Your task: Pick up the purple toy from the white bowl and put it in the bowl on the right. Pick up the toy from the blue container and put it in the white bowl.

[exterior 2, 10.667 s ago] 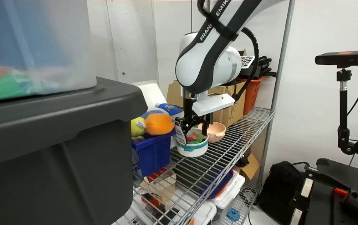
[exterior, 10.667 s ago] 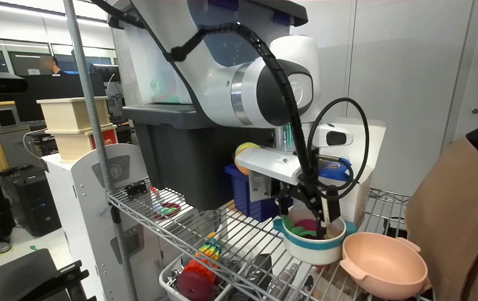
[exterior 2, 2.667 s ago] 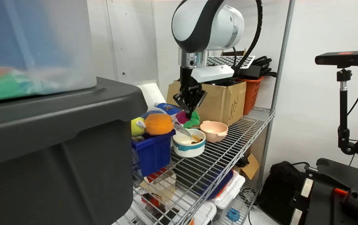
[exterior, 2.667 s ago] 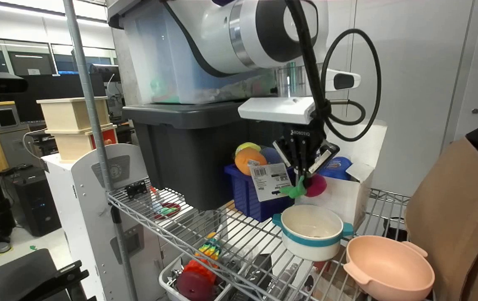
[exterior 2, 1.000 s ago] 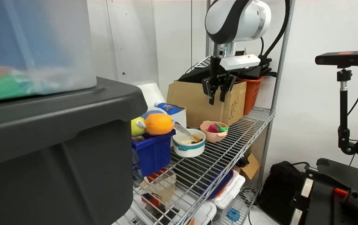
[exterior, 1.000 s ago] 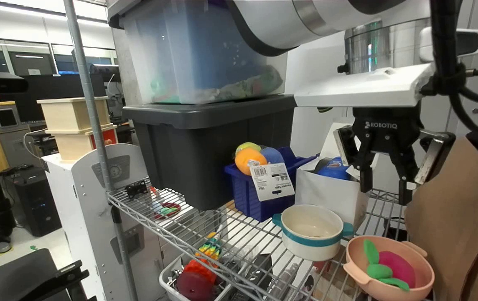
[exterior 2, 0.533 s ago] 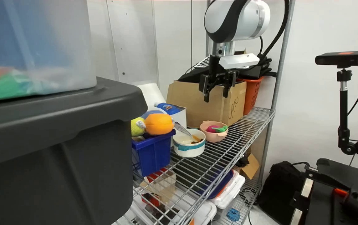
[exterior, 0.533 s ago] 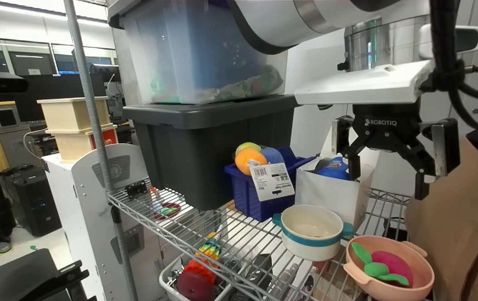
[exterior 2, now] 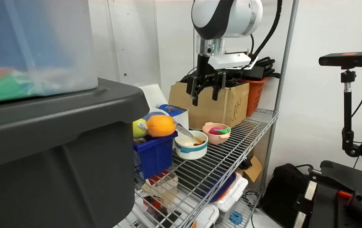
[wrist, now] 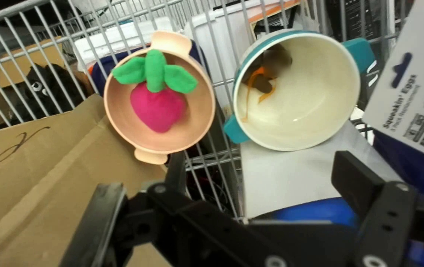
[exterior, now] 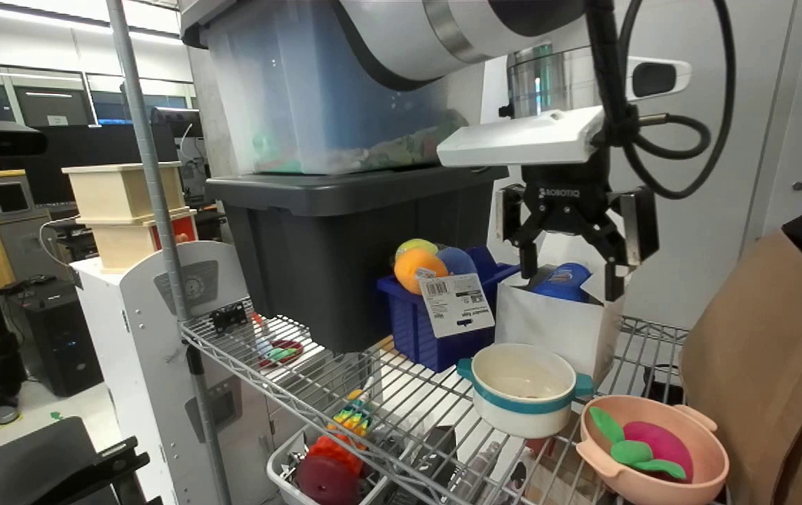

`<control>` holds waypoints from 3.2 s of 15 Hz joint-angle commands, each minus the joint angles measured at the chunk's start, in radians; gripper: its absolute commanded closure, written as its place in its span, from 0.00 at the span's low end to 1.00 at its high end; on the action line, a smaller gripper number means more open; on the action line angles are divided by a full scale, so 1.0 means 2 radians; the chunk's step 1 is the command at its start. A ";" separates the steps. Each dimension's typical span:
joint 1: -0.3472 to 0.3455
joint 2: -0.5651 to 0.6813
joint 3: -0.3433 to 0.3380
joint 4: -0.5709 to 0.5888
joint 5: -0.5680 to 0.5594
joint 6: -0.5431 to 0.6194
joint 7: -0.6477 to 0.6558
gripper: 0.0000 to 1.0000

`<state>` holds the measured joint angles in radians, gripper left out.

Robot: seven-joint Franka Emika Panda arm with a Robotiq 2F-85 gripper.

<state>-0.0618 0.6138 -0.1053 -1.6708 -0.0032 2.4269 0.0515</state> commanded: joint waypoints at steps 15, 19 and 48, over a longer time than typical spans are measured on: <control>0.038 -0.094 0.030 -0.137 -0.007 0.009 0.008 0.00; 0.039 -0.105 0.044 -0.146 0.002 0.028 0.004 0.00; 0.025 -0.037 0.077 -0.131 0.011 0.127 -0.057 0.86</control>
<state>0.0029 0.5587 0.0370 -1.9304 0.0035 2.6719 -0.0425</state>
